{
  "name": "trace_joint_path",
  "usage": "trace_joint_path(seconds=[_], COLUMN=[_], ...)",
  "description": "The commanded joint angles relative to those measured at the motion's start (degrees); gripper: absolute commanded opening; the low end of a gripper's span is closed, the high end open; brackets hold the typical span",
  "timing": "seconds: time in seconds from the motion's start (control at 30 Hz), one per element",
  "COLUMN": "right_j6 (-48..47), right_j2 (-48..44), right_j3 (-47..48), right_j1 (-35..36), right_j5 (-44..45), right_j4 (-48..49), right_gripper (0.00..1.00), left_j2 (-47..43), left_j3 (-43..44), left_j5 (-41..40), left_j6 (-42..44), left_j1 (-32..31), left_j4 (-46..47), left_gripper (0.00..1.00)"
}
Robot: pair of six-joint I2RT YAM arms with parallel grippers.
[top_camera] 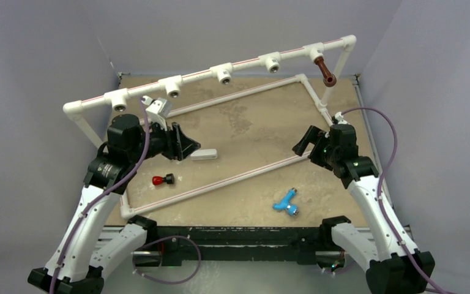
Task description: Install the water faucets
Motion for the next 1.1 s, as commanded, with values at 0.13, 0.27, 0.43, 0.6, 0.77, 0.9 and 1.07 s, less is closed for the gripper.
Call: trace_joint_path(seconds=[0.13, 0.27, 0.43, 0.6, 0.77, 0.9, 1.07], right_j6=[3.1, 5.5, 8.5, 13.2, 16.4, 19.3, 21.7], right_j2=[5.8, 7.8, 9.2, 12.3, 14.5, 16.3, 18.1], right_j3=[-0.9, -2.9, -4.5, -4.4, -4.9, -4.9, -5.8], right_j1=[6.1, 8.3, 11.7, 17.9, 22.5, 26.3, 28.3], right_j5=[4.1, 5.8, 6.3, 8.6, 9.6, 10.9, 12.0], right_j4=[-5.7, -7.0, -8.1, -9.9, -10.5, -11.8, -11.0], right_gripper=[0.94, 0.91, 0.87, 0.84, 0.82, 0.82, 0.79], left_j2=[1.0, 1.1, 1.3, 1.1, 0.4, -0.4, -1.3], left_j3=[0.0, -0.2, -0.3, -0.6, -0.7, -0.9, -1.2], left_j5=[-2.2, -2.8, -3.2, -3.7, -4.1, -4.6, -5.2], left_j6=[1.8, 2.0, 2.2, 2.4, 2.7, 2.9, 3.1], left_j1=[-3.6, -4.8, -6.0, -7.4, -8.5, -9.5, -10.5], left_j4=[1.5, 1.5, 1.2, 1.1, 0.9, 0.7, 0.3], left_gripper=[0.51, 0.51, 0.51, 0.51, 0.51, 0.52, 0.52])
